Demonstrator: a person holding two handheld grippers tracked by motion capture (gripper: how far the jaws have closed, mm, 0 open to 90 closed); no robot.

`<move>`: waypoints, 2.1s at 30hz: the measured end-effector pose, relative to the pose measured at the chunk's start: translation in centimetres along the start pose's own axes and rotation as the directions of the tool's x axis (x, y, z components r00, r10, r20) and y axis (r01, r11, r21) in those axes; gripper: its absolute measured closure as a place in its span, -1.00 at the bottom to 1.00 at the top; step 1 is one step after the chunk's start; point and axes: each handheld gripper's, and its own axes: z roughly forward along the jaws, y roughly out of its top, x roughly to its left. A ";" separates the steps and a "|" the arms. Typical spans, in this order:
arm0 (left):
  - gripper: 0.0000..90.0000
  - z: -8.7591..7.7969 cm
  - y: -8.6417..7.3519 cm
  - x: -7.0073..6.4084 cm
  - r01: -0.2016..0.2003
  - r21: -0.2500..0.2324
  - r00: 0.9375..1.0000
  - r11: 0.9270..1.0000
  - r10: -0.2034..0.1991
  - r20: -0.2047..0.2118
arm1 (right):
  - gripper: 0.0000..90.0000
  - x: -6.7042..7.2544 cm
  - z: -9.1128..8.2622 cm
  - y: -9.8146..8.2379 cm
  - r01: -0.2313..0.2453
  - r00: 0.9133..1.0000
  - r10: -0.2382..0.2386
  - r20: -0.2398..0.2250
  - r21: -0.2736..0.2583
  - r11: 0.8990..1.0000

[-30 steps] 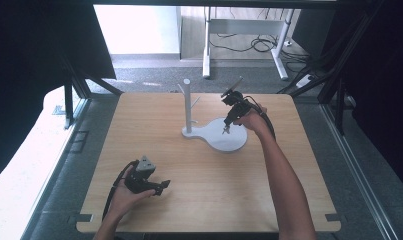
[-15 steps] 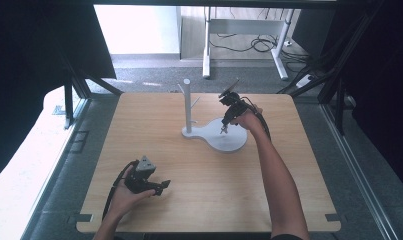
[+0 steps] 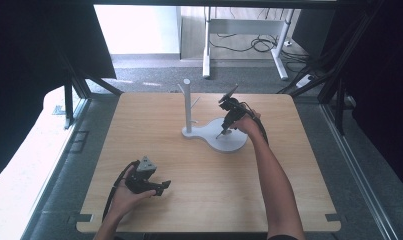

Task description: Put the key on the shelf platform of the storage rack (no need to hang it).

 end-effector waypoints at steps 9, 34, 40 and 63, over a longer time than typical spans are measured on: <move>-0.49 0.3 0.0 -0.2 -0.009 0.009 1.000 1.000 0.009 0.004 | 0.99 -0.4 1.0 -0.6 -0.017 1.000 0.017 -0.010 -0.007 1.000; -0.49 0.9 0.0 -0.7 -0.027 0.033 1.000 0.999 0.027 0.008 | 0.23 0.3 -2.0 -3.0 0.043 0.999 -0.041 0.015 -0.119 0.992; -0.49 1.1 0.0 -0.8 -0.033 0.042 0.999 0.999 0.033 0.008 | 0.15 1.0 -3.0 -5.1 0.055 0.998 -0.056 -0.004 -0.166 0.985; -0.49 1.5 0.0 -1.1 -0.037 0.049 0.999 0.998 0.037 -0.001 | 0.03 3.0 -5.9 -17.8 0.041 0.998 -0.055 -0.038 -0.311 0.949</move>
